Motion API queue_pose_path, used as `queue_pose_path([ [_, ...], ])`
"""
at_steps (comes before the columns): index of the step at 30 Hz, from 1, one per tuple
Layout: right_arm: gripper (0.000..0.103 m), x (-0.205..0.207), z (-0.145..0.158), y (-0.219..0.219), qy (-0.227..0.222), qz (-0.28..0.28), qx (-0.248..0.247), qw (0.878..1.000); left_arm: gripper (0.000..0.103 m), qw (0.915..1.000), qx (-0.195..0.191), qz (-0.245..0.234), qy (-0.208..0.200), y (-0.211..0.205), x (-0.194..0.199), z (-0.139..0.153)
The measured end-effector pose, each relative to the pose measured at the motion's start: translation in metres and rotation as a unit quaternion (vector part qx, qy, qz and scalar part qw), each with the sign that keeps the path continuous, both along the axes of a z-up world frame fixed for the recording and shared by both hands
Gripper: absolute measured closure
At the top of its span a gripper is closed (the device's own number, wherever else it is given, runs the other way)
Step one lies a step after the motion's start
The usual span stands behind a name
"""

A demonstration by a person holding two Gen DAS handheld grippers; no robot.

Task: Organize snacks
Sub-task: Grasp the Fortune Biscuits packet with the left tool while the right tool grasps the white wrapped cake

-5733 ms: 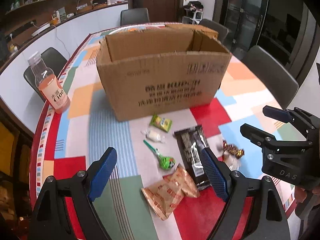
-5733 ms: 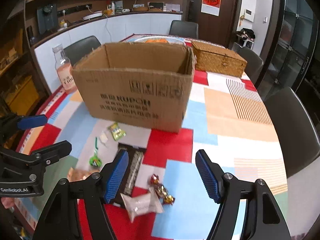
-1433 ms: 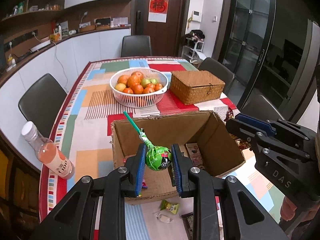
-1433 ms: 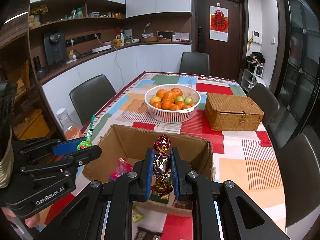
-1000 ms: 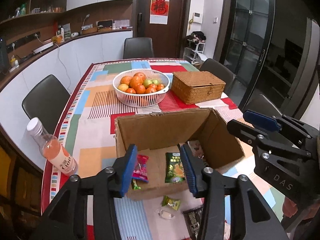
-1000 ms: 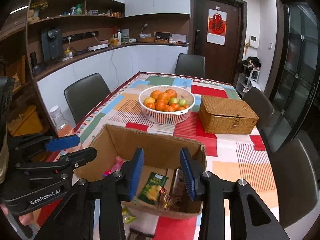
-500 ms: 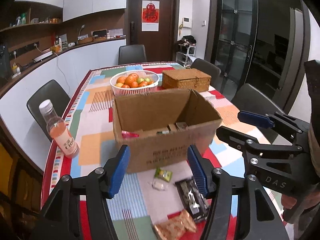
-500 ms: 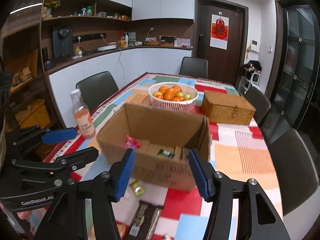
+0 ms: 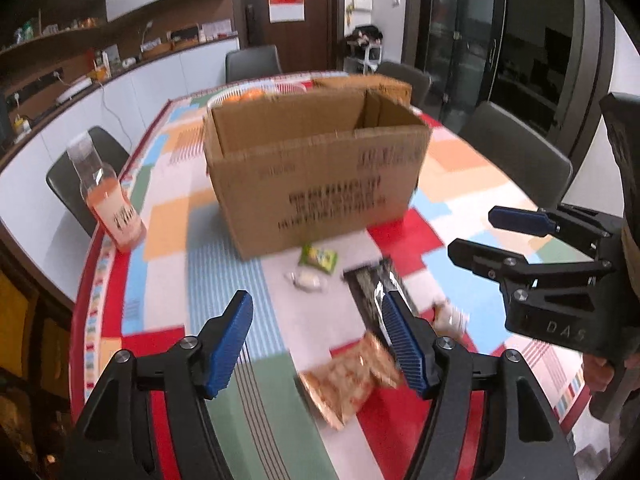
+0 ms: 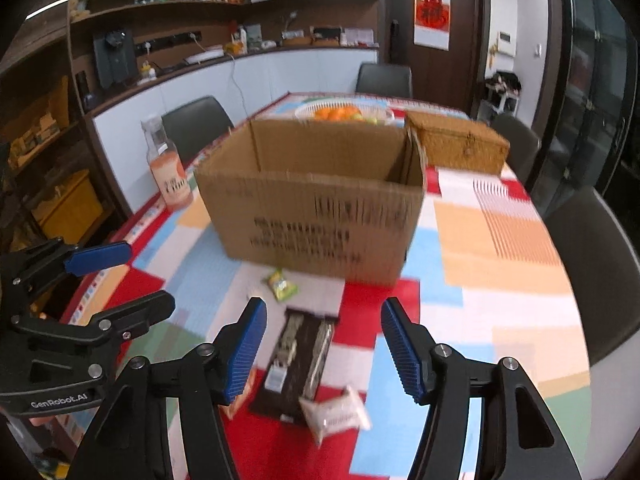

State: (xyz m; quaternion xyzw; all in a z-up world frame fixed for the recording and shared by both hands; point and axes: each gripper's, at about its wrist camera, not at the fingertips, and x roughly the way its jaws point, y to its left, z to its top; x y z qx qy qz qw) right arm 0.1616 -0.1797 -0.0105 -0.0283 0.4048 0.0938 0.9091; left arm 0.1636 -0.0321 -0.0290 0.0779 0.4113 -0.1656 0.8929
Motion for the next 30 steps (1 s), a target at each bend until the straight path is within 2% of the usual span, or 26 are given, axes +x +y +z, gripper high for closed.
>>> queue_pose_path([
  [4,0.043,-0.009,-0.018,-0.004,0.031,-0.003,-0.003,1.0,0.035,0.9995,0.01,-0.013,0.025,-0.002,-0.011,-0.019],
  [10,0.042,-0.025,-0.037,-0.001,0.059,0.002,-0.024,0.998,0.026,0.997,0.045,-0.042,0.048,-0.007,-0.024,-0.04],
  [19,0.039,-0.028,-0.064,-0.003,0.106,0.004,-0.039,0.994,0.025,0.9878,0.091,-0.083,0.095,-0.02,-0.022,-0.075],
  [30,0.039,-0.014,-0.086,-0.01,0.138,-0.007,-0.049,0.989,0.025,0.985,0.09,-0.084,0.121,-0.03,0.005,-0.099],
])
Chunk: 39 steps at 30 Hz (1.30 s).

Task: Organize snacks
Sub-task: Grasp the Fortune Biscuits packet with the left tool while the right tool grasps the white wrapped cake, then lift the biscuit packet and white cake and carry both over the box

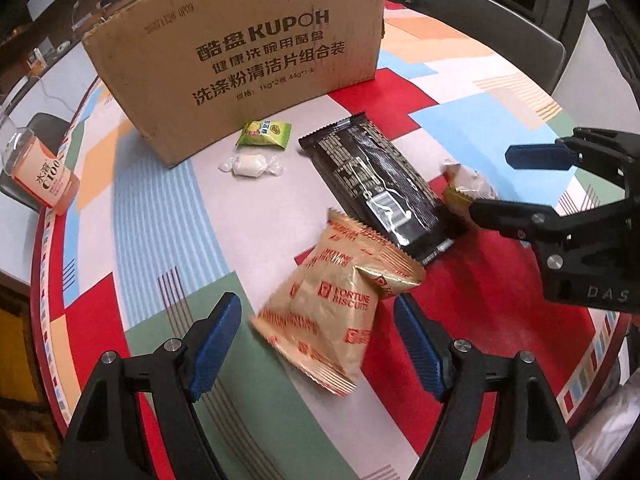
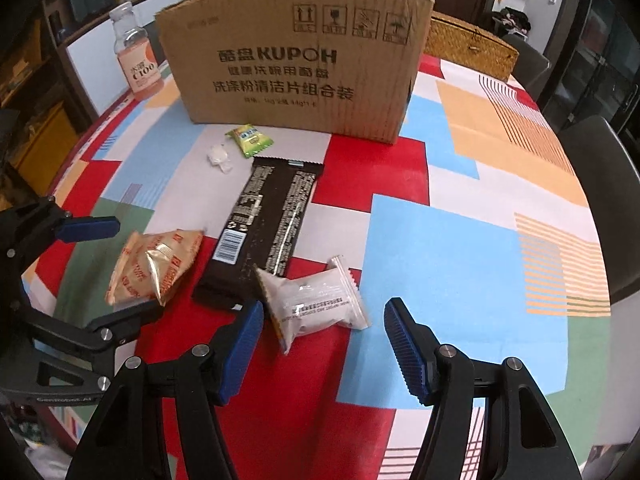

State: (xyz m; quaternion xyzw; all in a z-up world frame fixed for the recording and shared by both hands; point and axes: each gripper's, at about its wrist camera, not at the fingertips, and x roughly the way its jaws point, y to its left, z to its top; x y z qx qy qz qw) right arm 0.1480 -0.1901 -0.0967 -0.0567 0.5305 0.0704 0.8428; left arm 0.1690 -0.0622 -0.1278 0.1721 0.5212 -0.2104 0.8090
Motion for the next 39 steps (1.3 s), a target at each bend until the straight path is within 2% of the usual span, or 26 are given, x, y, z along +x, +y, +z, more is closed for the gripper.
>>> queue_pose_path([
  [10,0.039,0.015,-0.018,-0.01,0.025,-0.015,0.0,1.0,0.026,0.9995,-0.019,0.023,0.014,0.0,0.017,-0.01],
  [13,0.039,0.018,-0.025,-0.014,0.032,-0.021,0.002,0.999,0.033,0.999,-0.026,0.03,0.018,0.001,0.019,-0.011],
  [17,0.039,0.02,-0.029,-0.018,0.028,-0.026,0.002,0.999,0.051,0.9985,-0.034,0.038,0.021,0.0,0.02,-0.013],
  [20,0.04,0.019,-0.029,-0.02,0.025,-0.029,0.007,0.999,0.056,0.9978,-0.044,0.044,0.022,0.001,0.02,-0.012],
  [26,0.059,0.011,-0.022,-0.02,0.002,-0.029,0.0,1.0,0.058,0.9967,-0.059,0.053,0.017,0.005,0.017,-0.006],
  [32,0.06,0.008,-0.01,-0.019,-0.012,-0.036,0.02,0.999,0.058,0.9947,-0.078,0.066,0.004,0.007,0.013,0.006],
  [39,0.06,0.004,0.014,-0.016,-0.042,-0.029,0.026,0.998,0.058,0.9921,-0.098,0.073,-0.03,0.011,0.007,0.035],
])
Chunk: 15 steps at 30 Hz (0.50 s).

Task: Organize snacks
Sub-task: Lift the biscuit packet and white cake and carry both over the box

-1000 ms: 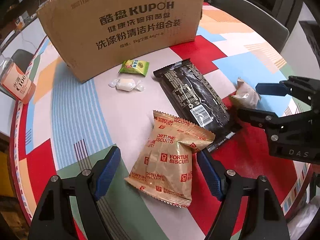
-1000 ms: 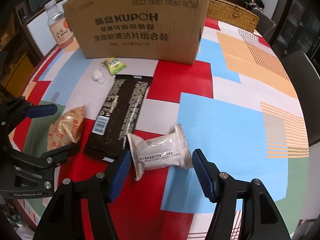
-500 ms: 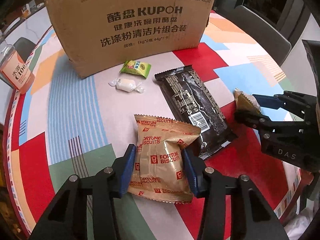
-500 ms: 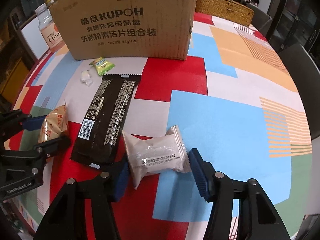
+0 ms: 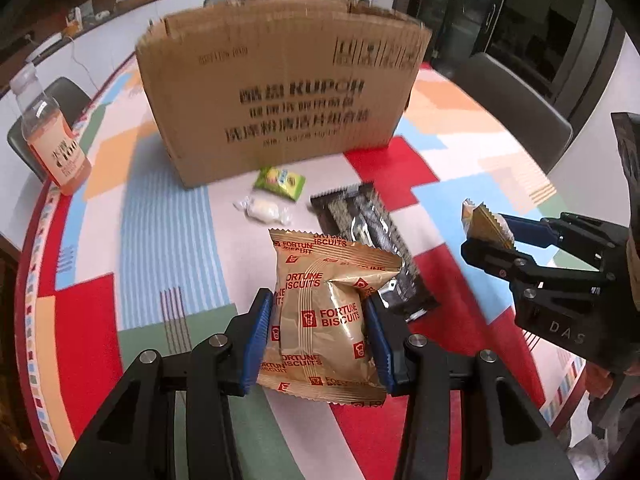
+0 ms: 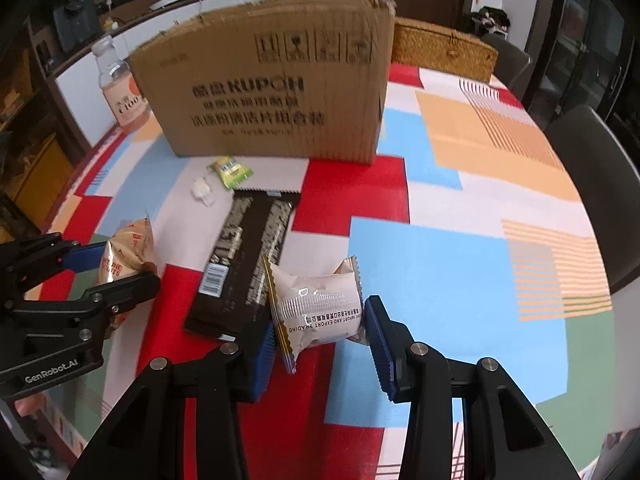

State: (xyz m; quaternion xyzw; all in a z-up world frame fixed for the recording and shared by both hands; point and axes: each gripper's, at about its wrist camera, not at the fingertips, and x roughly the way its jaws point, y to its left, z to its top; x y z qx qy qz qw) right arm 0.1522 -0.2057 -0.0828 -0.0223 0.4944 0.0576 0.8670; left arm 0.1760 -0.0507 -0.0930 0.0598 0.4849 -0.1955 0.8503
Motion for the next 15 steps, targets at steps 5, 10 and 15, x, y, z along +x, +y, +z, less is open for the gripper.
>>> queue_pose_path([
  [5,0.06,-0.001,0.02,0.001,-0.025,0.003,0.01,1.0,0.058,0.9996,-0.007,0.002,-0.027,0.001,-0.003,0.022],
  [10,0.06,0.0,0.039,0.003,-0.052,0.005,0.019,0.998,0.058,0.9984,-0.014,0.002,-0.055,0.003,-0.005,0.044],
  [15,0.06,0.001,0.061,0.003,-0.083,0.005,0.031,0.996,0.058,0.9962,-0.019,0.002,-0.085,0.004,-0.006,0.067],
])
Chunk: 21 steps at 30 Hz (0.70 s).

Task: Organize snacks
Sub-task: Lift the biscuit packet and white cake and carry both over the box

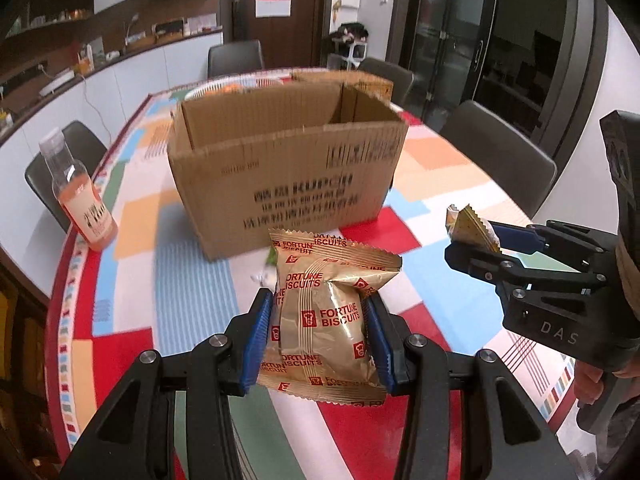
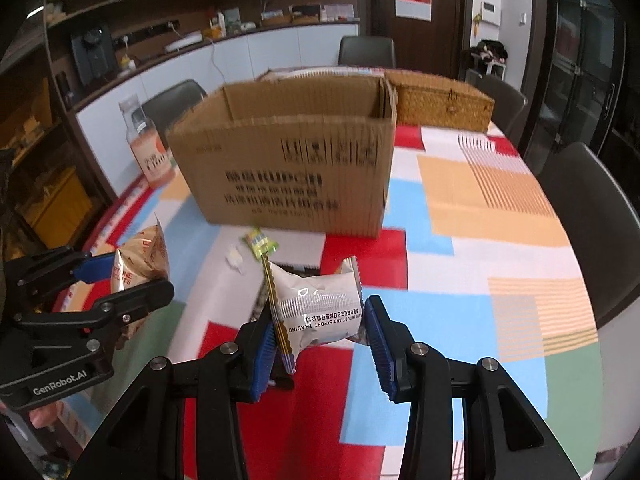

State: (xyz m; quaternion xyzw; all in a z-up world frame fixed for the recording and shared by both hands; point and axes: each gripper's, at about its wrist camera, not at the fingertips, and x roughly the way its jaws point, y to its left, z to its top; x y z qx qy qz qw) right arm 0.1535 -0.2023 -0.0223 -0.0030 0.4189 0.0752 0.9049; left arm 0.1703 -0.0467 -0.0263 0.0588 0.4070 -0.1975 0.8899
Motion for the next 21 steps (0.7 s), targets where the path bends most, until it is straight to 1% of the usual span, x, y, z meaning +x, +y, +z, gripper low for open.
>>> queue_pose_path([
  [8,0.06,0.01,0.036,0.004,-0.051,0.005,0.012,0.999,0.058,0.9987,-0.01,0.002,-0.049,0.001,0.009,0.038],
  [13,0.06,0.019,0.056,0.009,-0.078,0.011,0.017,0.997,0.058,0.9966,-0.014,0.006,-0.082,0.003,0.017,0.065],
  [19,0.06,0.033,0.078,0.012,-0.105,0.015,0.022,0.994,0.058,0.9937,-0.018,0.012,-0.11,0.006,0.03,0.088],
  [21,0.06,0.038,0.084,0.012,-0.111,0.017,0.025,0.993,0.058,0.9934,-0.021,0.012,-0.112,0.007,0.036,0.093],
])
